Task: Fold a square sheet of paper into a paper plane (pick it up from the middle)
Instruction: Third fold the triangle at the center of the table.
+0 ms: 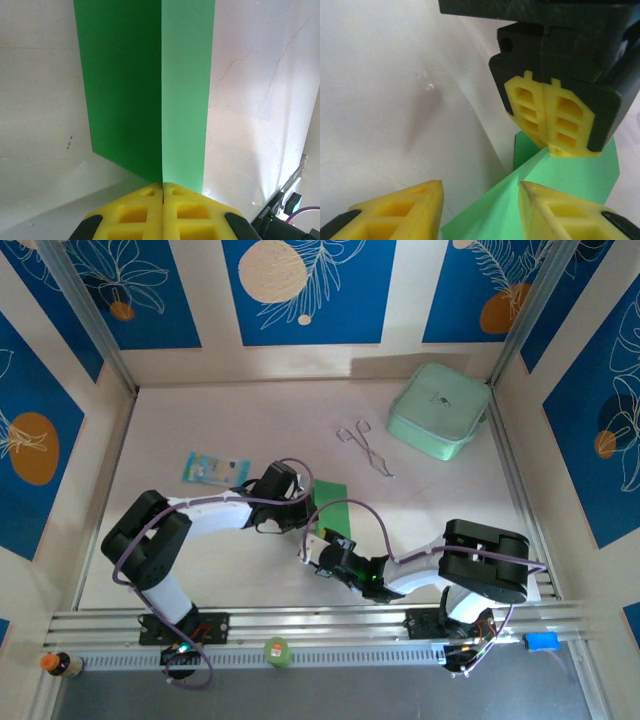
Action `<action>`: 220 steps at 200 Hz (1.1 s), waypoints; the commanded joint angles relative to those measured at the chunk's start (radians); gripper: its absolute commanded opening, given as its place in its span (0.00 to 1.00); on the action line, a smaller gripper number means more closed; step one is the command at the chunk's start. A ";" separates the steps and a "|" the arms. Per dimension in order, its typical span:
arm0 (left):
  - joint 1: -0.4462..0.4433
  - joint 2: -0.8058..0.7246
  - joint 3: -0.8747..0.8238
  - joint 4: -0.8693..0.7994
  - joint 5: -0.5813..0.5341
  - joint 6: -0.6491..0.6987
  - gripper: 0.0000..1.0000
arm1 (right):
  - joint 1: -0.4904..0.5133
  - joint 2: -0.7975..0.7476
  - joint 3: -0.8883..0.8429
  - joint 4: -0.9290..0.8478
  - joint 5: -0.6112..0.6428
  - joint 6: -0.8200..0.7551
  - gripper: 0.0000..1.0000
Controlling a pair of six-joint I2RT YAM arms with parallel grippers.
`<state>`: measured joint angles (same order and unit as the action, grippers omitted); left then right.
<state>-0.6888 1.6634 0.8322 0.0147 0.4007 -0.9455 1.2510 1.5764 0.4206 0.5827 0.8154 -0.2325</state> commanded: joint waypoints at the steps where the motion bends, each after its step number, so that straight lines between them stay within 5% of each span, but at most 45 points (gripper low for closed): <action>1: 0.011 -0.031 -0.004 -0.021 0.018 -0.001 0.02 | 0.007 -0.027 -0.006 0.007 0.037 0.018 0.41; 47: 0.014 -0.030 0.001 -0.028 0.016 0.004 0.02 | 0.008 -0.063 -0.022 0.000 0.018 0.038 0.30; 172: 0.014 -0.029 -0.001 -0.027 0.014 0.002 0.01 | -0.002 -0.127 -0.034 -0.108 -0.028 0.104 0.31; 220: 0.013 -0.028 -0.002 -0.026 0.013 0.002 0.01 | -0.008 -0.163 -0.048 -0.100 -0.052 0.119 0.23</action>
<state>-0.6872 1.6630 0.8322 0.0109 0.4004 -0.9451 1.2488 1.4433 0.3866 0.4744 0.7902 -0.1390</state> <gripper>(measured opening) 0.064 0.242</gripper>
